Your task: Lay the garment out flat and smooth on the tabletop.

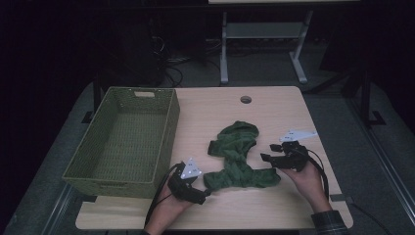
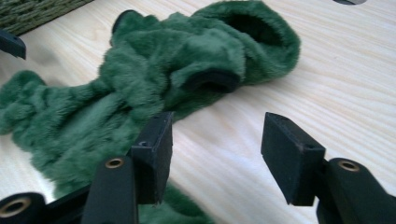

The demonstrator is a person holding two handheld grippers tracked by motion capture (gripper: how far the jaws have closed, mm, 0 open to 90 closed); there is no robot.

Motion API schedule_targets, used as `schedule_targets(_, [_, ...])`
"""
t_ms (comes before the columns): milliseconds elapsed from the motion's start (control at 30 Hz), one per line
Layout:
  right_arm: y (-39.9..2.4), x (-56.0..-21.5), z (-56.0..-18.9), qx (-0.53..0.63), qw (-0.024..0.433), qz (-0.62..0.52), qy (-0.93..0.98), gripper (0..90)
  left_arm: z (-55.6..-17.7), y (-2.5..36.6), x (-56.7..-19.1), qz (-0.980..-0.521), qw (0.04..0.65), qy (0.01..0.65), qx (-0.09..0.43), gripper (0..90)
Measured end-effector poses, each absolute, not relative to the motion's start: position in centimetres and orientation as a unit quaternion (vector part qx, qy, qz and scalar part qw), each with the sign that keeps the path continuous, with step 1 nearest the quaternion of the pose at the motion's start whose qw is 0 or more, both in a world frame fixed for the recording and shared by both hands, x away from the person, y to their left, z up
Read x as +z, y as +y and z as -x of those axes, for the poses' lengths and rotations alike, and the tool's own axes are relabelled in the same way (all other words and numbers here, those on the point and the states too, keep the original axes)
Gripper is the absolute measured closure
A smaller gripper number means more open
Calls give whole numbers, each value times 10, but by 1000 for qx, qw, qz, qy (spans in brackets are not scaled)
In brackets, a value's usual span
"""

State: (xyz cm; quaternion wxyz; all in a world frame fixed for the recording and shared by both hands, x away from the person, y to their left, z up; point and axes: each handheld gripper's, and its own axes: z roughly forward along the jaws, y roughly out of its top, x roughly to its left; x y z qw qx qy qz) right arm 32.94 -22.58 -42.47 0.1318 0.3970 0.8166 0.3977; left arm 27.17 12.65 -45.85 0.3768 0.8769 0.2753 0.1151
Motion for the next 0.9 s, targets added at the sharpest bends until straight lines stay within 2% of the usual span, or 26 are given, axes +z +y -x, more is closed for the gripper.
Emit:
schedule_targets(233, [-208, -425, -315, 409, 122, -377, 822, 458, -261, 130, -472, -884, 365, 271, 109, 128])
schedule_targets(600, [-151, -419, -293, 426, 94, -297, 849, 590, -253, 135, -477, -885, 372, 256, 113, 128])
schedule_targets(900, [-108, -421, -279, 423, 70, -246, 869, 655, -251, 137, -477, -885, 376, 254, 108, 130])
